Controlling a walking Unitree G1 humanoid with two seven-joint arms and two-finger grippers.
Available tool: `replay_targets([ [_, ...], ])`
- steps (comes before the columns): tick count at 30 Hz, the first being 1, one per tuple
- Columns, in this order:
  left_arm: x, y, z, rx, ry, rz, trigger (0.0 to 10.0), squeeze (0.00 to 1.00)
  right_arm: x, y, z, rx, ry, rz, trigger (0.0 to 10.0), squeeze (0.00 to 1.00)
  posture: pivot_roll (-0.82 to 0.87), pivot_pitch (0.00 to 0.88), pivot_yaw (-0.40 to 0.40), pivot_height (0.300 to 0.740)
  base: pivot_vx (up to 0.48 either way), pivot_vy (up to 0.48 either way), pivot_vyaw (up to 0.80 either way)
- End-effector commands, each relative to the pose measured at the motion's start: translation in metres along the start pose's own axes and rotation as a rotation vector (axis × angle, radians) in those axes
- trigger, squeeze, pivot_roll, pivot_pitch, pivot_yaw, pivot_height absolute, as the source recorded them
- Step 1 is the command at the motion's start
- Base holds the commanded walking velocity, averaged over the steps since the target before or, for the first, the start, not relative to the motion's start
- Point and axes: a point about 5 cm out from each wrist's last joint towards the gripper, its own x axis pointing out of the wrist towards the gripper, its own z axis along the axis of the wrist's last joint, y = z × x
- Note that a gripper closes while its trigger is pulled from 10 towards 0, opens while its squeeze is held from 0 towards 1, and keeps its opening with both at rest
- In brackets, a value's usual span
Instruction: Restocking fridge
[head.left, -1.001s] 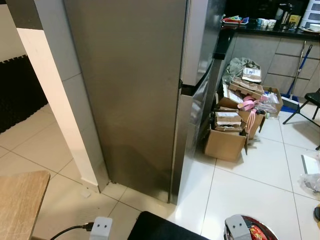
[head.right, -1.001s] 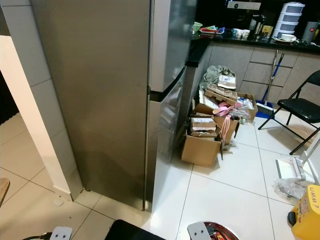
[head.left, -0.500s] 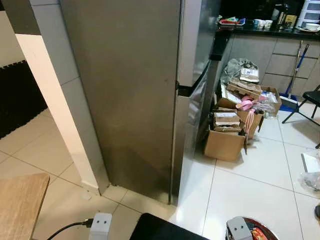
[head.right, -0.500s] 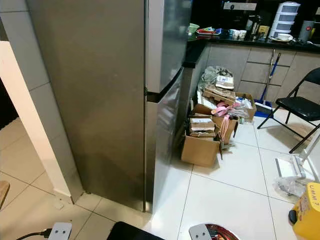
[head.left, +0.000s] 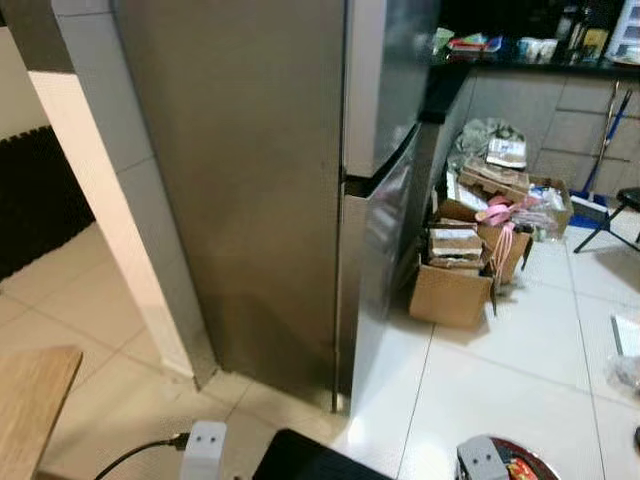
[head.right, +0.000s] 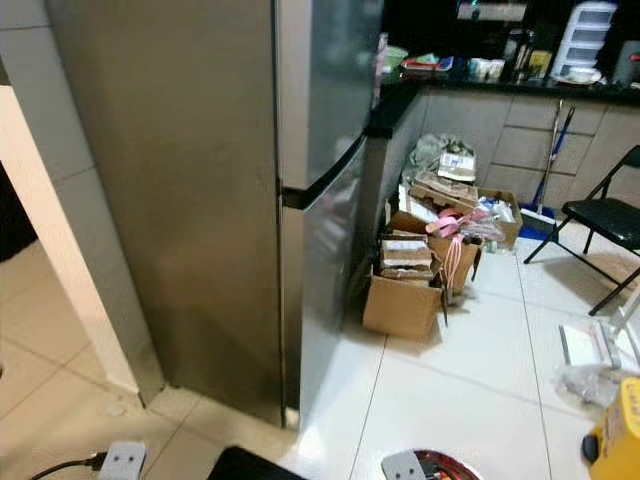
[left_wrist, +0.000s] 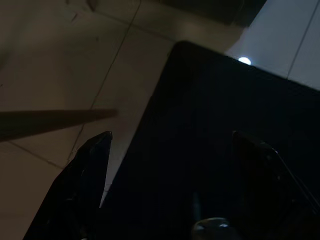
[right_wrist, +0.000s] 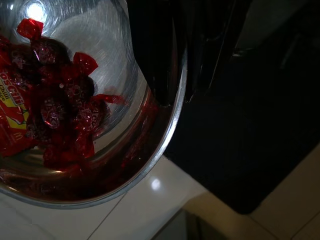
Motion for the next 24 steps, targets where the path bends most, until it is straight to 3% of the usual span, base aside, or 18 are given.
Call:
replay_targets([
  [1, -0.0021, 0.002, -0.0085, 0.0, 0.026, 0.005, 10.0, 0.0, 0.0004, 0.0041, 0.001, -0.007, -0.016, 0.01, 10.0, 0.0, -0.05, 0.058, 0.0, 0.74, 0.0, -0.364, 0.0],
  [12, -0.0019, 0.0012, -0.0073, -0.004, 0.021, 0.008, 10.0, 0.0, 0.0005, 0.0024, 0.0033, -0.01, -0.026, 0.011, 10.0, 0.0, -0.06, 0.057, -0.002, 0.74, 0.0, -0.36, 0.0],
  [24, -0.0017, 0.004, -0.0064, -0.021, 0.03, 0.03, 10.0, 0.0, 0.0004, 0.0028, 0.0036, -0.012, -0.028, 0.019, 10.0, 0.0, -0.06, 0.059, -0.003, 0.74, 0.0, 0.0, 0.0],
])
